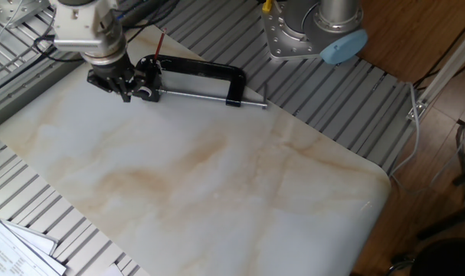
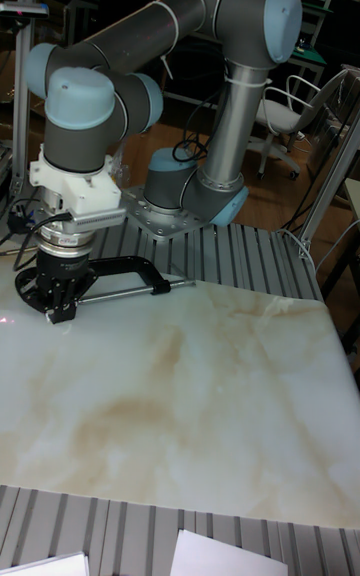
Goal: Sharpen the pencil with a pencil sharpener
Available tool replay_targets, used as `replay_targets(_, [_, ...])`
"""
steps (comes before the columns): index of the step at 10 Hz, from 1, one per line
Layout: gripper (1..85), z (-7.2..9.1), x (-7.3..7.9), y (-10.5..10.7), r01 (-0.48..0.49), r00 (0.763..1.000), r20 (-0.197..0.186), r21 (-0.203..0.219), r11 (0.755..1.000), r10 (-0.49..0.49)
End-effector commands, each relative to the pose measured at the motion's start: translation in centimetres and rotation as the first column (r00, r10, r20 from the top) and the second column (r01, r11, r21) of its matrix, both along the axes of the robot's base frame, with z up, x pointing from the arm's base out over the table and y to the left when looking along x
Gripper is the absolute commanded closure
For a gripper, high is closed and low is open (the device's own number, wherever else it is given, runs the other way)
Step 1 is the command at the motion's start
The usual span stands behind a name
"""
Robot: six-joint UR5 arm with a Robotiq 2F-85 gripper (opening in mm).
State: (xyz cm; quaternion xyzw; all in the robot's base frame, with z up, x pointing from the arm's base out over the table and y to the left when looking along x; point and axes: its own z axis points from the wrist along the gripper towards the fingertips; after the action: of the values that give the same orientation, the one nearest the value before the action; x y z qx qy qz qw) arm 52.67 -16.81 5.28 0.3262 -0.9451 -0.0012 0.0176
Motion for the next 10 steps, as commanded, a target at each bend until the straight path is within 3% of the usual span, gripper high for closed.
replay_targets(1, [84.3,-1.7,1.3,0.8,0.010,1.000,0.024,0.031,0.999,-0.011])
replay_targets(4, [84.3,-2.0,1.3,1.0,0.012,1.000,0.027,0.040,0.999,-0.013])
replay_targets(6, [84.3,-1.2,1.5,0.0,-0.011,1.000,0.027,-0.001,1.000,0.011])
replay_targets(8, [84.3,0.0,1.2,0.3,-0.009,1.000,0.021,-0.001,1.000,0.009])
replay_targets(10, [84.3,-0.1,0.8,-0.1,-0.013,1.000,0.021,0.010,1.000,0.012])
